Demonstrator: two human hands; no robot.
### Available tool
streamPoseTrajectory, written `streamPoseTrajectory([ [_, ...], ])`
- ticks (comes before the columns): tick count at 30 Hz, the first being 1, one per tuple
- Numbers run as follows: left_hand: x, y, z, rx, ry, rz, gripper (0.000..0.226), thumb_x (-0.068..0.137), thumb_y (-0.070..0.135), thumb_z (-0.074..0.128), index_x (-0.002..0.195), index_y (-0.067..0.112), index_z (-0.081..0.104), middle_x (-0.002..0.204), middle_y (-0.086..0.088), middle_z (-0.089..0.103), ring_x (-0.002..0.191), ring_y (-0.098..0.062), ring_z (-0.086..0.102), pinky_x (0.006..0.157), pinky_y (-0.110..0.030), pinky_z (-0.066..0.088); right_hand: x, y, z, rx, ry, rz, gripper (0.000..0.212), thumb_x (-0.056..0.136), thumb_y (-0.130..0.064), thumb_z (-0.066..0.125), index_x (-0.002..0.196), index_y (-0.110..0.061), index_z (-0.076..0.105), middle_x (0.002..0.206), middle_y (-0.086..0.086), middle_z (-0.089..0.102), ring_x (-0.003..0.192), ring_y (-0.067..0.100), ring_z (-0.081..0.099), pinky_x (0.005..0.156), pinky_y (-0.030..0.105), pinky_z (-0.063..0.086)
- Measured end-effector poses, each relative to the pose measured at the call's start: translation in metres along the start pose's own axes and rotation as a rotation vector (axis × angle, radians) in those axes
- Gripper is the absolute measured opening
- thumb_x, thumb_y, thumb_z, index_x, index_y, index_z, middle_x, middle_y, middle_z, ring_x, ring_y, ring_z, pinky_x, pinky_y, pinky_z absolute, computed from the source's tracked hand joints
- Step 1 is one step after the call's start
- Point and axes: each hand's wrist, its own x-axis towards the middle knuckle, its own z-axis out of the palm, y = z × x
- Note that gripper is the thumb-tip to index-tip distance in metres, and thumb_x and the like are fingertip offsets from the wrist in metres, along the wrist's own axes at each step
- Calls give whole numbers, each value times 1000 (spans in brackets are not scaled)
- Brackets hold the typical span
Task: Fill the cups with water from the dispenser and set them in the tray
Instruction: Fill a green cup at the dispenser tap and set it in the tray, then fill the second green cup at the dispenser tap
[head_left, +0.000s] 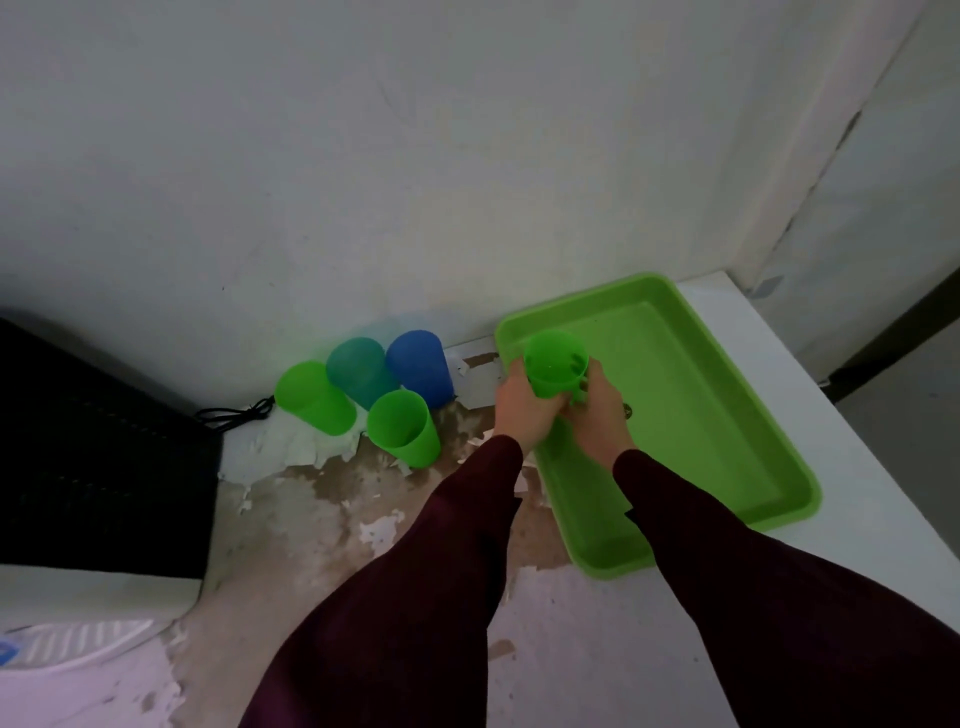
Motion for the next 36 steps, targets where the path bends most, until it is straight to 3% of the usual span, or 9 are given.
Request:
streamPoseTrajectory([
  [5,-10,-3,-3,-22,-47,-13,56,82,16,69,132,10,46,129,-10,56,118,-22,52,90,-24,40,-5,7,3,20,-22,36,47,87,-5,63,129,-7,43,115,-3,55,108,16,55,79,13,44],
  [9,-35,-12,-15,-102,50,-33,48,89,18,61,134,13,47,123,-2,59,110,-15,57,96,-30,47,-6,5,3,17,-54,43,55,84,-6,68,132,-9,41,128,7,56,116,19,54,100,38,48],
  [13,-76,-51,-34,-206,325,-187,20,92,20,55,111,19,61,98,6,67,87,-11,65,78,-34,58,-16,-2,6,29,-15,165,88,84,-1,67,151,-9,11,153,15,32,139,29,35,115,50,30],
  [17,-95,-82,-57,-257,696,-329,18,88,14,61,105,13,56,106,-10,66,93,-21,62,72,-23,49,-52,-3,20,-75,8,257,67,92,-13,60,148,-8,23,151,13,35,138,27,36,116,45,30],
  [20,-81,-83,-70,-288,606,-331,72,82,20,71,139,9,30,144,-14,40,129,-27,43,106,-41,39,-82,-7,33,-128,-79,231,60,95,-18,56,147,-9,28,150,10,36,136,24,37,115,40,31],
  [22,-69,-79,-79,-309,586,-230,84,76,16,77,142,12,25,144,-11,38,126,-22,44,103,-33,38,-99,-7,39,-195,-142,182,63,94,-17,56,148,-9,25,150,9,34,136,23,36,115,34,29],
  [26,-54,-78,-93,-288,535,-95,70,74,14,78,131,12,37,126,-5,53,111,-21,54,96,-33,43,-127,0,41,-365,-198,22,59,99,-14,47,150,-9,19,154,9,27,139,16,27,109,16,17],
  [30,-71,-82,-104,-249,480,-76,63,73,23,79,125,20,43,116,4,55,102,-13,54,87,-26,42,-137,10,41,-508,-233,-48,66,101,-20,43,152,-9,4,160,10,10,147,22,13,120,30,11],
  [36,-151,-110,-122,-240,345,-102,66,68,31,82,124,27,46,117,8,60,106,-11,59,92,-34,49,-140,8,43,-634,-196,-73,71,97,-16,51,152,-9,8,159,15,16,142,28,27,115,34,25],
])
